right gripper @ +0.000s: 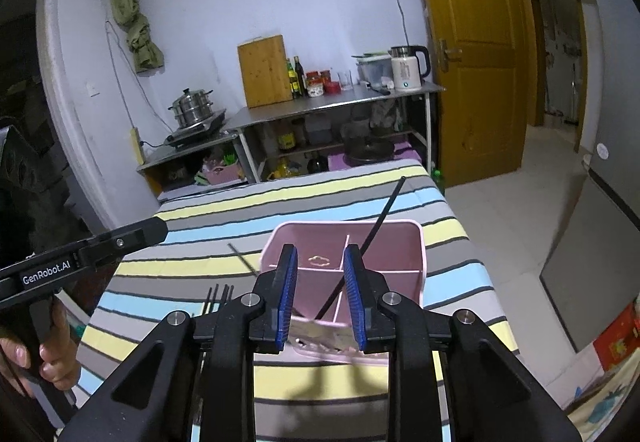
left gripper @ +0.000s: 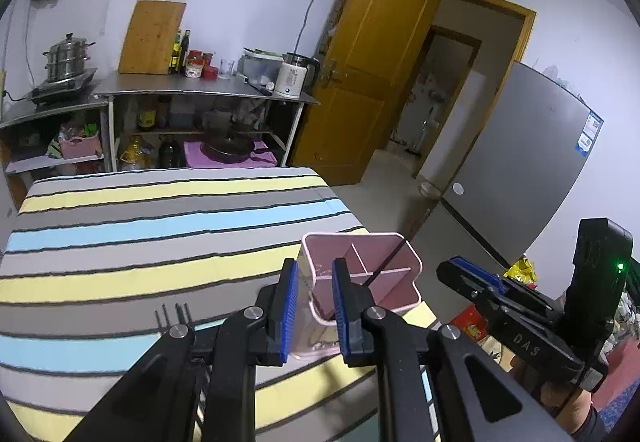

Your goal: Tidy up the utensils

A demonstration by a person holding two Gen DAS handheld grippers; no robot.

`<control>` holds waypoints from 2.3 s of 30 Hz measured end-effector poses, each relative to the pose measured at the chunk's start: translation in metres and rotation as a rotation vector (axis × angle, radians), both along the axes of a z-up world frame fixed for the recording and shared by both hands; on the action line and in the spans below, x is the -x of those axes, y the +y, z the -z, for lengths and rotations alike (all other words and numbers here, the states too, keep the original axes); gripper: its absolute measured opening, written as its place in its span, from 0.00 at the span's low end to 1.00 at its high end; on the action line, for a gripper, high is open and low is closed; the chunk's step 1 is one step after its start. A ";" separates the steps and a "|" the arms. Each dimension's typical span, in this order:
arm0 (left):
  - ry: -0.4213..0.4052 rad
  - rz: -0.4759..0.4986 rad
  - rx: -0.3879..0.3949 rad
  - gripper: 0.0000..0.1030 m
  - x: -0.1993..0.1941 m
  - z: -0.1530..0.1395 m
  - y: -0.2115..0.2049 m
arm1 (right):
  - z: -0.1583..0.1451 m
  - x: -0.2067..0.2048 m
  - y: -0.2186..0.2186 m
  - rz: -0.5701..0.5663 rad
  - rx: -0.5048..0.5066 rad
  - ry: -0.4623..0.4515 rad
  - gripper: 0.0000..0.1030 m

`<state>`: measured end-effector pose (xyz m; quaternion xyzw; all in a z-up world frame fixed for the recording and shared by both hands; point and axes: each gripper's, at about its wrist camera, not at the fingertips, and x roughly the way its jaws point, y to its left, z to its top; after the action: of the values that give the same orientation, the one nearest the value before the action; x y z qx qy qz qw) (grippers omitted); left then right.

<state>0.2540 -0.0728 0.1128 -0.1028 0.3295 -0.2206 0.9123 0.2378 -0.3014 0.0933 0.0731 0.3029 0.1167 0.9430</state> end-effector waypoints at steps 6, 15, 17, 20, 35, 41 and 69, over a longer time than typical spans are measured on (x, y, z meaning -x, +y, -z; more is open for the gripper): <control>-0.026 -0.046 -0.033 0.16 0.037 0.006 0.022 | -0.002 0.027 0.010 -0.028 -0.017 -0.019 0.24; 0.013 -0.126 -0.082 0.16 0.081 0.048 0.063 | 0.019 0.060 0.033 -0.090 -0.014 -0.001 0.24; 0.039 -0.146 -0.087 0.16 0.085 0.060 0.071 | 0.026 0.062 0.039 -0.111 -0.016 0.016 0.24; 0.075 -0.171 -0.087 0.16 0.087 0.075 0.080 | 0.038 0.063 0.050 -0.137 -0.011 0.046 0.24; 0.250 -0.239 -0.125 0.16 0.037 0.162 0.093 | 0.106 0.043 0.098 -0.241 0.031 0.199 0.24; 0.288 -0.234 -0.142 0.16 0.010 0.185 0.089 | 0.127 0.029 0.112 -0.258 0.046 0.243 0.24; 0.304 -0.270 -0.142 0.09 -0.009 0.197 0.114 | 0.176 -0.056 0.172 -0.265 0.100 0.332 0.20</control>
<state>0.2633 0.0409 -0.0839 -0.1134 0.4614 -0.0546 0.8782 0.2937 -0.1298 -0.0830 0.0041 0.4663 0.2108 0.8591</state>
